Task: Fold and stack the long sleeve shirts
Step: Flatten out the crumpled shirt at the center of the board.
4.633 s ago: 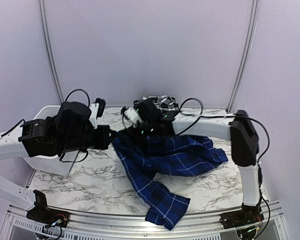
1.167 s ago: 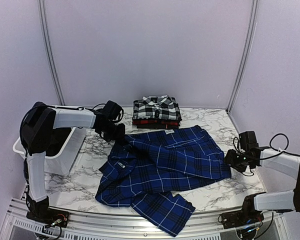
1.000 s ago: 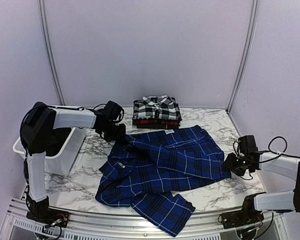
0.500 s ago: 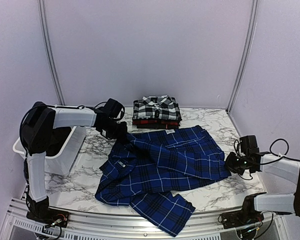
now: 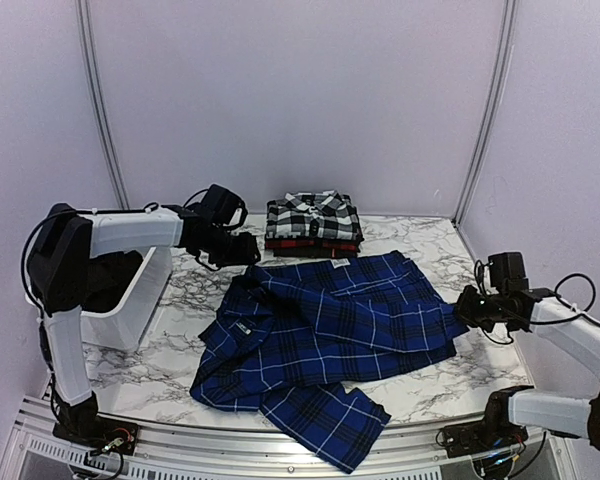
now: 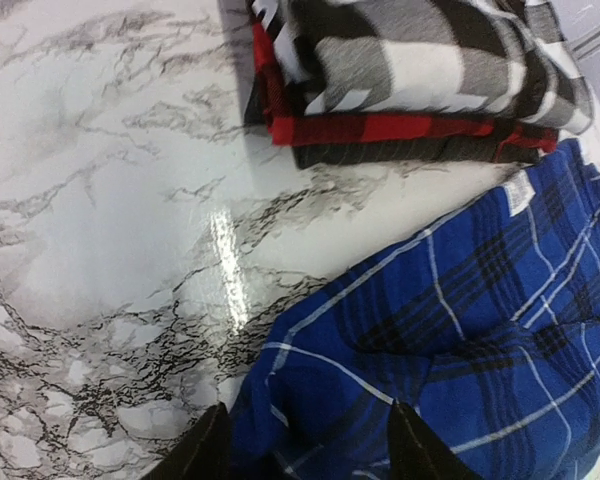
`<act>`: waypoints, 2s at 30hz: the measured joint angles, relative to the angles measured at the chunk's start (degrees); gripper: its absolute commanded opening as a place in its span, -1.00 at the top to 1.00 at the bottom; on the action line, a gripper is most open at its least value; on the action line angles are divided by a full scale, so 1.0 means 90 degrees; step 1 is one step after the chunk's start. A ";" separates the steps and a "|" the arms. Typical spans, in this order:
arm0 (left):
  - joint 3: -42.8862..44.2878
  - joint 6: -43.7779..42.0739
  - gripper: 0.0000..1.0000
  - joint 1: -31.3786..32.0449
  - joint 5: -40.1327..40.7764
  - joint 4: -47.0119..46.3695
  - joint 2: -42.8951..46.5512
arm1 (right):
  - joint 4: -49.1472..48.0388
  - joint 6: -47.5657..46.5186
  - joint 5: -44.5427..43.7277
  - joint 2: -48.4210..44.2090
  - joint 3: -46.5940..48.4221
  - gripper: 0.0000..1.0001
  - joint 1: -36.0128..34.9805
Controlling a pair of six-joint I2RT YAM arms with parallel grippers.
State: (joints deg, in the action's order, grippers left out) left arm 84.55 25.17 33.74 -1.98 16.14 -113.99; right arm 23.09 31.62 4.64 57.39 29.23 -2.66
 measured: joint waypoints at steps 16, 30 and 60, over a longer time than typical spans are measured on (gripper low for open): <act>-0.0287 -0.0954 -0.71 0.1418 -0.0741 -0.0350 0.1637 | -0.0889 0.0325 0.1615 0.0692 0.1613 1.00 -0.1812; -0.0986 -0.0248 -0.83 0.1967 -0.1953 -0.1962 0.1632 | -0.3451 0.1724 0.2436 0.2446 0.2407 1.00 -0.3529; -0.1107 0.0017 1.00 0.1914 0.0153 -0.1503 0.1761 | -0.3332 0.1294 0.1824 0.3201 0.3427 -0.01 -0.3915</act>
State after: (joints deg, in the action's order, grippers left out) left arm 74.59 25.32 50.96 -0.60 2.61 -98.15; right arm -6.90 43.27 21.06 86.19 60.07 -37.89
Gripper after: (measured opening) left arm 0.046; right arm 0.497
